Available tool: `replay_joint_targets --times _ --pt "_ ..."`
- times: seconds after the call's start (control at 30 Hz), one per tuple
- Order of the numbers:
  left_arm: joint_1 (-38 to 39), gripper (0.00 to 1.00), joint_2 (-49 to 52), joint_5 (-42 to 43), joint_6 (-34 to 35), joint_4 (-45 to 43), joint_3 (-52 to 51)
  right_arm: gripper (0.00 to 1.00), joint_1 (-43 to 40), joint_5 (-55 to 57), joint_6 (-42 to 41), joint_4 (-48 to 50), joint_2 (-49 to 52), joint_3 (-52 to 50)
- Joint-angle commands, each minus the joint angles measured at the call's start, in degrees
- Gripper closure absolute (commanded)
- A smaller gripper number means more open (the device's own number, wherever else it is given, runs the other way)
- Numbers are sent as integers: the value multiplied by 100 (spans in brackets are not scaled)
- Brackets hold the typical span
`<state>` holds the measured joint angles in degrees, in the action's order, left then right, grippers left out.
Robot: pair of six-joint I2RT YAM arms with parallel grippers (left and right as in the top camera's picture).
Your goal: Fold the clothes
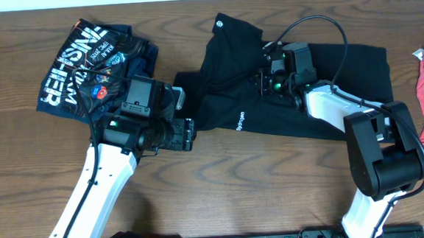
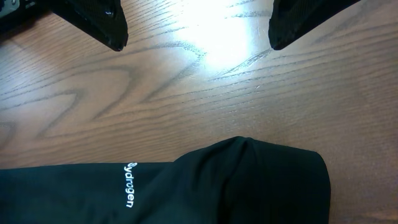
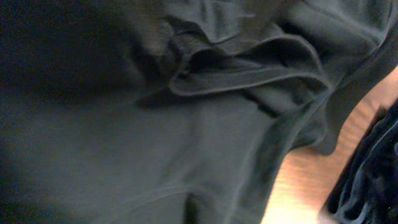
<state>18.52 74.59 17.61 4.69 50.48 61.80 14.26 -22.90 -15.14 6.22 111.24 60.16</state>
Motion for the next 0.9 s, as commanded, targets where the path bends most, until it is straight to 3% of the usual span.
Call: replay_joint_targets --times 0.0,0.23,0.5,0.63,0.67,0.7,0.73,0.87 --pt "-24 26 11 -72 33 2 101 35 28 -94 402 -22 -146 48" --pt "-24 26 11 -70 33 2 101 45 28 339 627 28 -61 48" --pt "-24 26 11 -70 33 4 101 47 76 11 623 267 236 48" --pt "-24 25 11 -72 33 7 101 65 76 -138 621 374 238 50" --pt "-24 25 11 -72 33 7 101 65 74 -179 623 382 238 50" --pt "-24 26 11 -72 33 7 101 51 74 -173 625 332 238 48" --pt "-24 26 11 -70 33 7 101 44 76 -177 649 273 240 48" --pt "-24 26 11 -70 33 4 101 49 120 -175 715 223 258 48"
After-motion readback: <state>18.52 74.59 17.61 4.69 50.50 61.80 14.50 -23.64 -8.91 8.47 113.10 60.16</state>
